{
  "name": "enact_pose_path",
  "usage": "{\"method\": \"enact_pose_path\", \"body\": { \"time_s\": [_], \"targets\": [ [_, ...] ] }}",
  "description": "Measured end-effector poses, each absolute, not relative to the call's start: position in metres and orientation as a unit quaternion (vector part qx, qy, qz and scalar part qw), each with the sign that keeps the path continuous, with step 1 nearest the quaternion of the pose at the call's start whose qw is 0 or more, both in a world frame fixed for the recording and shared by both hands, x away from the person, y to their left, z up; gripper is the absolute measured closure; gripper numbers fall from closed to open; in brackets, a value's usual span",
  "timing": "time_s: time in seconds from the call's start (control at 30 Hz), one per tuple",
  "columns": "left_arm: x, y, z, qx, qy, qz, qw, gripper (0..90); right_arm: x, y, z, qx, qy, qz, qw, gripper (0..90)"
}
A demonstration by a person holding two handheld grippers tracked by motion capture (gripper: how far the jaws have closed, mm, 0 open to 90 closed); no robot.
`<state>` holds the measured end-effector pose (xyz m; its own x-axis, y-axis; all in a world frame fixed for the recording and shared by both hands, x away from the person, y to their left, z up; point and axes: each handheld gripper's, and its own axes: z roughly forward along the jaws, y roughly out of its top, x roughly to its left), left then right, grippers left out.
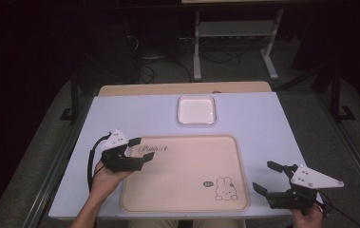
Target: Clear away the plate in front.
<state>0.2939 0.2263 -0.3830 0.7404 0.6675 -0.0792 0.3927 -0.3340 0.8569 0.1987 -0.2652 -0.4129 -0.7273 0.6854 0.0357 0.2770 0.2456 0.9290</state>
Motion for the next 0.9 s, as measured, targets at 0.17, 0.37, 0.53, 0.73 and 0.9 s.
{"method": "enact_pose_path", "body": {
  "time_s": [0.17,0.37,0.53,0.73,0.9],
  "targets": [
    [0.307,0.219,-0.381,0.811,0.331,0.143,0.461,26.2,0.199,-0.265,-0.413,0.313,0.765,0.528,0.193,13.2],
    [0.322,0.208,-0.381,0.815,0.337,0.147,0.449,26.1,0.199,-0.266,-0.413,0.314,0.763,0.532,0.192,13.1],
    [0.336,0.198,-0.382,0.825,0.337,0.136,0.433,28.7,0.199,-0.266,-0.414,0.314,0.763,0.532,0.189,13.1],
    [0.352,0.187,-0.377,0.831,0.333,0.138,0.424,29.6,0.2,-0.265,-0.414,0.312,0.765,0.532,0.185,13.1],
    [0.365,0.178,-0.375,0.832,0.337,0.139,0.417,30.3,0.2,-0.265,-0.414,0.308,0.766,0.533,0.184,13.1]
  ]
}}
